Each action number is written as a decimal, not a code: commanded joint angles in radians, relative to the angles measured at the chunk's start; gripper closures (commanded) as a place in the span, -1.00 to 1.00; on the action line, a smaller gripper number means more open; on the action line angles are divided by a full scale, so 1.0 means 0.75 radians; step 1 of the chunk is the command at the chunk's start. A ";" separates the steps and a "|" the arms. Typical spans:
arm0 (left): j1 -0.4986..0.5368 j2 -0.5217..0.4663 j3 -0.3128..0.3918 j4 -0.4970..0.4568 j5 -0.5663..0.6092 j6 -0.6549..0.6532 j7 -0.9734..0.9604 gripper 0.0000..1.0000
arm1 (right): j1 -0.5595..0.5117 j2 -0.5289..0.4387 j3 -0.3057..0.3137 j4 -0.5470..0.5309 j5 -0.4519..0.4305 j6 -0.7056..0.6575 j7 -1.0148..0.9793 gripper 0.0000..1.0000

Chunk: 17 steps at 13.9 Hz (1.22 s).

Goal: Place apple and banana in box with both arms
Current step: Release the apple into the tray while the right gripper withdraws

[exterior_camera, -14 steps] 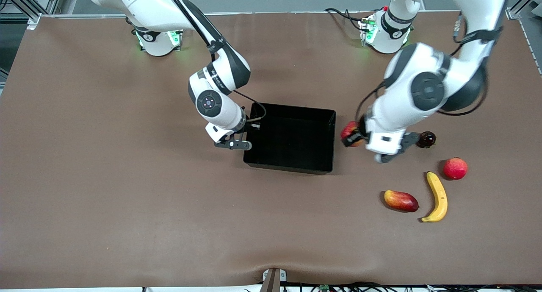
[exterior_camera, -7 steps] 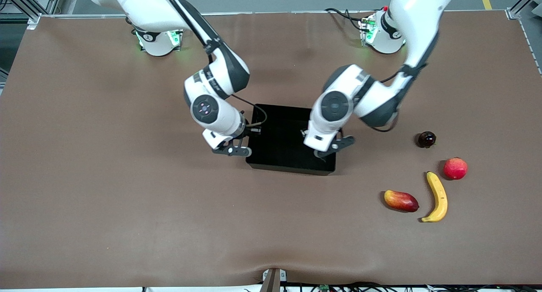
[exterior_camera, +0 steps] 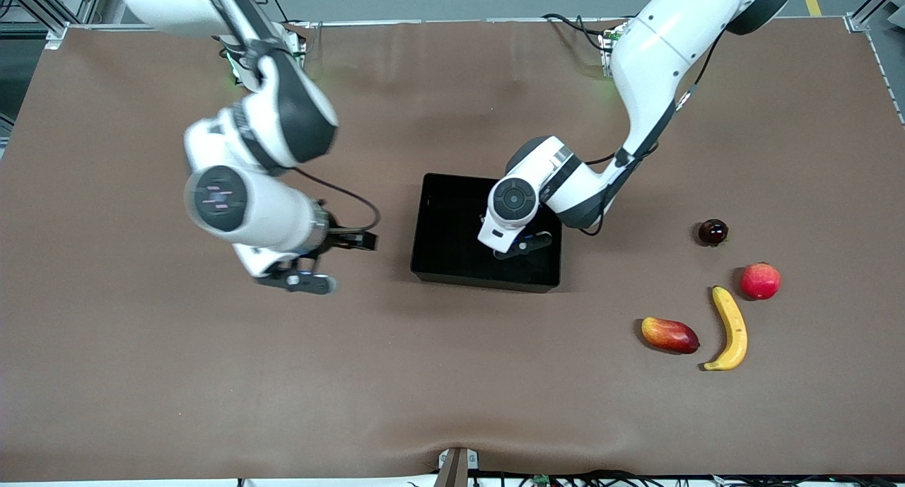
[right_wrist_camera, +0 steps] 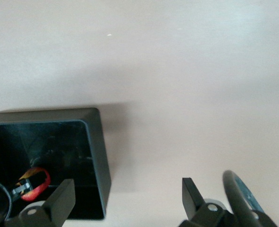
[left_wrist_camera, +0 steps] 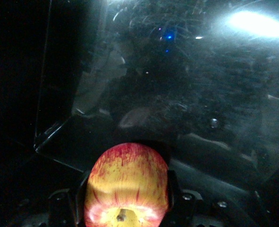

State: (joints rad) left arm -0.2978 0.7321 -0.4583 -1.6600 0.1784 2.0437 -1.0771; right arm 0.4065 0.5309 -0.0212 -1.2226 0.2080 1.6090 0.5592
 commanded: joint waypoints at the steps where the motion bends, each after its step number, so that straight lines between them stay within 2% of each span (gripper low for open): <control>1: -0.028 0.006 0.002 -0.004 0.026 0.020 -0.002 -1.00 | -0.100 0.006 0.016 0.114 -0.034 -0.177 -0.007 -1.00; 3: -0.002 -0.031 0.002 0.015 0.028 0.003 -0.008 -1.00 | -0.226 -0.088 0.024 0.106 -0.026 -0.212 -0.153 -1.00; 5: 0.021 -0.153 0.012 0.019 0.026 -0.023 0.012 -1.00 | -0.351 -0.168 0.020 0.080 -0.034 -0.286 -0.354 -1.00; 7: 0.116 -0.272 0.004 0.045 0.028 -0.064 0.057 -1.00 | -0.478 -0.249 0.020 0.047 -0.040 -0.317 -0.396 -1.00; 8: 0.159 -0.317 0.004 0.060 0.022 -0.078 0.120 -1.00 | -0.509 -0.304 0.020 0.015 -0.079 -0.301 -0.396 -1.00; 9: 0.215 -0.354 0.004 0.066 0.006 -0.086 0.194 -1.00 | -0.517 -0.358 0.022 -0.006 -0.180 -0.286 -0.398 -1.00; 10: 0.276 -0.373 0.002 0.066 0.008 -0.087 0.265 -1.00 | -0.515 -0.411 0.024 -0.026 -0.246 -0.290 -0.402 -1.00; 14: 0.501 -0.361 0.008 0.068 0.022 -0.082 0.585 -1.00 | -0.536 -0.703 0.022 -0.286 -0.277 -0.278 -0.594 -1.00; 17: 0.642 -0.310 0.014 0.070 0.083 -0.034 0.692 -1.00 | -0.566 -0.765 0.022 -0.382 -0.277 -0.239 -0.611 -1.00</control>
State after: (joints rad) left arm 0.1304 0.4818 -0.4377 -1.6038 0.1954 1.9881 -0.5844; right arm 0.0094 0.0117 -0.0166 -1.4083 0.0202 1.3805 0.1259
